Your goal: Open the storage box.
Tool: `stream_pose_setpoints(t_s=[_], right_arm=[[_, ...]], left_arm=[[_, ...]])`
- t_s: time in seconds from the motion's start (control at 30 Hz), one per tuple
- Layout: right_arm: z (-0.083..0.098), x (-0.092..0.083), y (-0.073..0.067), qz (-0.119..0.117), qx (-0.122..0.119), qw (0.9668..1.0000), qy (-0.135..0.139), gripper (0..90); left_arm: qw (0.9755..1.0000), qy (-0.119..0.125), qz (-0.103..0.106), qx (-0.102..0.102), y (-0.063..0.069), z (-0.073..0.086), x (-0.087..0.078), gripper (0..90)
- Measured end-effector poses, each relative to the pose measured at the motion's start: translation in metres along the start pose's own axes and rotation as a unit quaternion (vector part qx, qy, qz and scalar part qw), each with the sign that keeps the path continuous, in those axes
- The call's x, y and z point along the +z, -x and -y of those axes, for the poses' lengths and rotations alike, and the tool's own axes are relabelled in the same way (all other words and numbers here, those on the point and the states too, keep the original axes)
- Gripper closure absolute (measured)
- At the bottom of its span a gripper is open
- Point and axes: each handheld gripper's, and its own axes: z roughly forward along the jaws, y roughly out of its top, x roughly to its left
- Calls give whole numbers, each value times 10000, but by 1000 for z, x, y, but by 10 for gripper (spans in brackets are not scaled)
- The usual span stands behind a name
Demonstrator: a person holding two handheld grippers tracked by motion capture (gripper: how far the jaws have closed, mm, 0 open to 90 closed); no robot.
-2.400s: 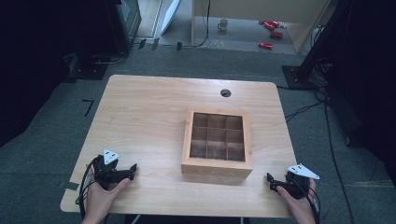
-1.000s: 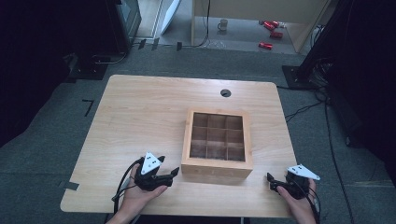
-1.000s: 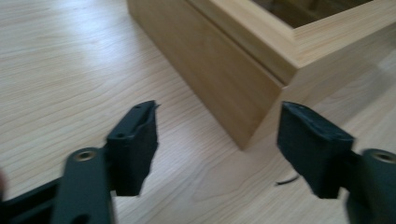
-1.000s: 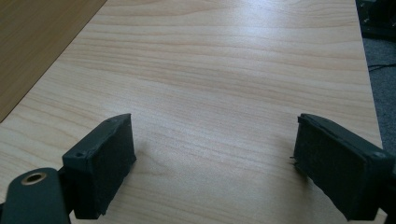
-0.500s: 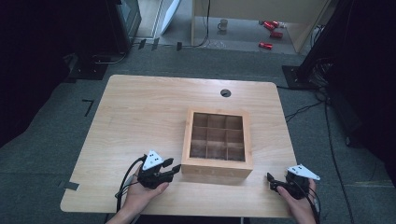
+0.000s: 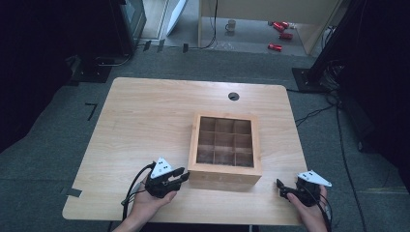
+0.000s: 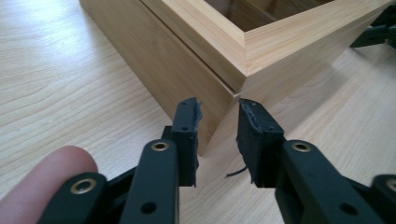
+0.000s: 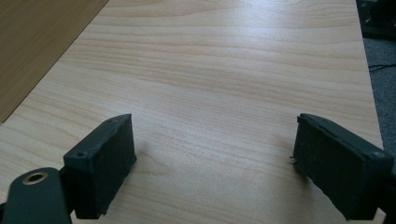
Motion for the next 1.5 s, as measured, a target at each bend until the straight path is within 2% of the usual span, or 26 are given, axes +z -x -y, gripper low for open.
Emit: stream_pose_setpoints(t_s=[0.23,0.4,0.53,0.93,1.2,1.5], right_arm=[[0,0,0,14,-9,10000,-4,125],[0,0,0,12,-10,10000,-2,125],[0,0,0,-1,11,10000,3,125],[0,0,0,0,12,10000,2,125],[0,0,0,-1,15,10000,2,125],[0,0,1,-17,19,10000,14,125]], left_arm=[[9998,-13,194,-21,-1,-1,1,766],[9996,-73,257,-40,-1,-6,1,765],[9993,-38,349,-130,-4,-7,-1,794],[9995,-58,309,-76,-3,-8,-2,806],[9994,25,341,-54,-2,-14,-4,810],[9997,130,198,42,1,-18,-7,823]])
